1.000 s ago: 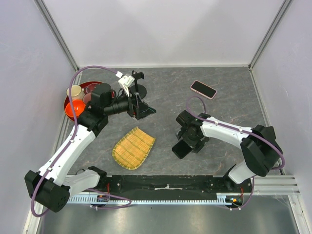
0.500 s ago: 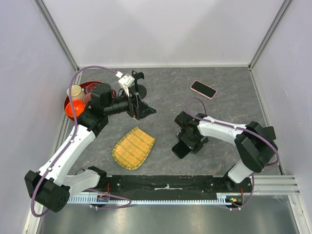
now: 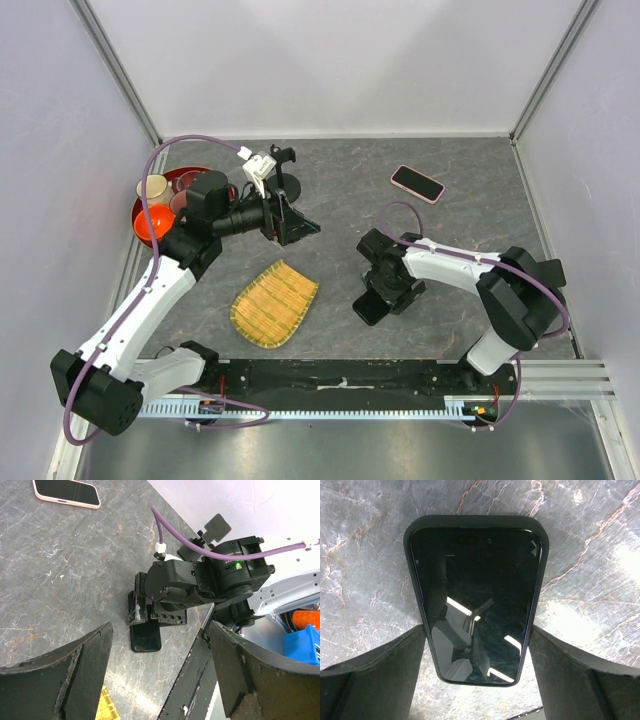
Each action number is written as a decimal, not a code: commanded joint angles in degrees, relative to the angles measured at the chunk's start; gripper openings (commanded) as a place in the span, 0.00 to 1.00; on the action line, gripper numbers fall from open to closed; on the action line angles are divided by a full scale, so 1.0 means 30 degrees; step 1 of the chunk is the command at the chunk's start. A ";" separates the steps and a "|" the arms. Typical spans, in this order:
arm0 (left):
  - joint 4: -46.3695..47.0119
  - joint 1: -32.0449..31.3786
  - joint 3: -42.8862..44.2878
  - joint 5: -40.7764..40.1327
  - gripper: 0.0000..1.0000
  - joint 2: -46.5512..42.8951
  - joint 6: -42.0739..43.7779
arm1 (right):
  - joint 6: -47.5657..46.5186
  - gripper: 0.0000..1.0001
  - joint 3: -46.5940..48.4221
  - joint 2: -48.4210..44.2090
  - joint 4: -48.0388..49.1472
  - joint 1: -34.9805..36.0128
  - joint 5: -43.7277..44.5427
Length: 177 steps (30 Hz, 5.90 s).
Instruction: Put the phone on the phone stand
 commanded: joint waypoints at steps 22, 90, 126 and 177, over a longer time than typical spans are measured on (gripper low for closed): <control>0.0385 0.0033 0.0159 0.0688 0.84 -0.0356 0.0391 | 0.0064 0.00 0.2366 0.0816 -0.1462 0.0471 0.2231; 0.1000 -0.0230 -0.0310 0.0806 0.83 0.0846 0.0010 | -0.5733 0.00 0.1520 -0.7917 -0.6277 -1.6313 2.0263; 0.0971 -0.0230 -0.0310 0.0835 0.83 0.1226 0.0127 | -0.6995 0.00 -0.1030 -0.8445 -0.2085 -1.6431 1.8590; 0.1029 -0.0230 -0.0251 0.1216 0.83 0.1022 0.0127 | -0.9131 0.98 -0.1178 -0.9001 -0.0590 -1.6460 1.7303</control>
